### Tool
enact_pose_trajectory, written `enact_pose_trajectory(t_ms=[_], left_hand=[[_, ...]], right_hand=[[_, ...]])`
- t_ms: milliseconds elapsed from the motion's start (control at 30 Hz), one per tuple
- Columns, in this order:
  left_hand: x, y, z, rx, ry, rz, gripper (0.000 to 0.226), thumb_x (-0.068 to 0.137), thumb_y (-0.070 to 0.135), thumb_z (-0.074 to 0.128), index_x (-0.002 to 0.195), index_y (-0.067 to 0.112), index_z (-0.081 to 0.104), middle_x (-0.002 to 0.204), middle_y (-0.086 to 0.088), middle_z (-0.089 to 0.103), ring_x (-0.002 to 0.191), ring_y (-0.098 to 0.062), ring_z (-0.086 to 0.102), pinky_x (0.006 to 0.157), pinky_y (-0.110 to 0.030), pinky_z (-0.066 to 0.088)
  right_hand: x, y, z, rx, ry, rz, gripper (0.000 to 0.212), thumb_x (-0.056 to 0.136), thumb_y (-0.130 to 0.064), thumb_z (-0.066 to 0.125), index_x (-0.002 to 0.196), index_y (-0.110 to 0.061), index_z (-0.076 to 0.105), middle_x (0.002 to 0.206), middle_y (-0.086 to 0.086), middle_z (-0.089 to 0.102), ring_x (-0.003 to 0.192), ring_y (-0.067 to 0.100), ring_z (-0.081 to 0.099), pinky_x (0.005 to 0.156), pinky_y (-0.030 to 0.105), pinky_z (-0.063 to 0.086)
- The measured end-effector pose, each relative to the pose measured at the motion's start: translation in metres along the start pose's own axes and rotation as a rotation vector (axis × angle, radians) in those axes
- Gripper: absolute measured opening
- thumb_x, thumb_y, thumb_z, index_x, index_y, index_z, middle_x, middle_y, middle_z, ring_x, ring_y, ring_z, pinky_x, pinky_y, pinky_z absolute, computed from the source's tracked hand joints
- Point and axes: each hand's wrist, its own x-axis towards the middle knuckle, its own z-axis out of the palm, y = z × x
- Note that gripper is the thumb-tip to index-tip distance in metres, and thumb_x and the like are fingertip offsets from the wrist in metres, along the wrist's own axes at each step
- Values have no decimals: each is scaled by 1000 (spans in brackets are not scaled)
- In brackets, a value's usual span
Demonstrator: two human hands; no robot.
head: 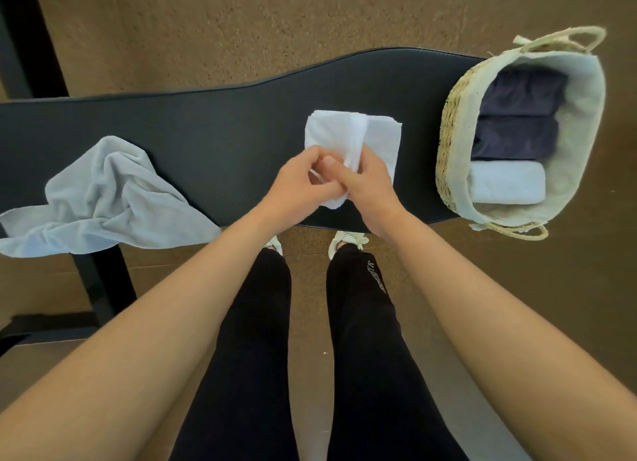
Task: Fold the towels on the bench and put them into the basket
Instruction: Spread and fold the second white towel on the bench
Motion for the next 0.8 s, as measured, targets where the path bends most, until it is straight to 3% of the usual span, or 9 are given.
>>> enact_pose_trajectory(t_ms=[67,133,200,300,400,533,633,733,800], left_hand=[[6,-2,9,11,-12,-3,38,90,15,70,126,21,64,101,2,62,83,-7,58,73,-15,47],[13,-10,13,99,113,37,42,91,12,67,132,21,61,106,2,61,84,-9,56,75,-21,49],[21,-19,15,344,211,113,50,89,14,70,138,22,57,120,1,57,102,-13,53,85,-29,52],[34,-31,18,739,174,255,65,86,28,76,146,28,51,150,-1,43,130,-29,37,104,-43,44],[48,-34,23,940,86,262,75,88,43,73,154,37,39,164,2,25,142,-32,26,116,-48,27],[62,-37,35,1104,61,207,84,88,57,69,158,41,26,169,0,11,147,-35,18,119,-53,20],[68,-39,43,1149,61,185,90,85,58,70,159,42,21,170,-1,6,149,-37,14,119,-54,19],[70,-40,50,1160,91,189,89,86,55,71,159,43,22,170,-3,7,150,-38,15,118,-55,23],[72,-39,53,1152,103,197,87,86,53,72,158,43,25,170,-4,8,149,-39,16,117,-55,27]], right_hand=[[2,5,-12,-43,98,-18,34,96,-19,68,126,-31,57,114,-10,67,106,12,67,82,29,63],[8,14,-26,-124,133,-43,48,95,-12,66,138,-27,52,122,-7,63,112,12,63,81,27,62],[15,23,-39,-238,143,-69,61,92,-11,65,147,-27,44,132,-3,58,120,15,59,90,37,62],[25,30,-52,-374,149,-87,74,93,-12,64,157,-28,29,143,-1,51,127,14,53,101,42,57],[31,37,-60,-473,193,-147,83,97,-9,60,163,-28,14,150,3,45,123,5,45,102,25,47],[27,48,-66,-678,261,-205,82,100,-14,57,163,-32,8,138,7,42,103,7,47,78,7,40],[23,55,-72,-872,294,-253,85,93,-8,64,161,-32,19,144,11,35,109,17,47,82,27,57],[24,58,-75,-1164,352,-392,83,83,-22,79,153,-30,35,144,13,42,116,30,45,86,37,56],[26,56,-74,-1233,288,-464,77,81,-34,82,148,-28,45,146,10,46,119,33,46,92,39,52]])
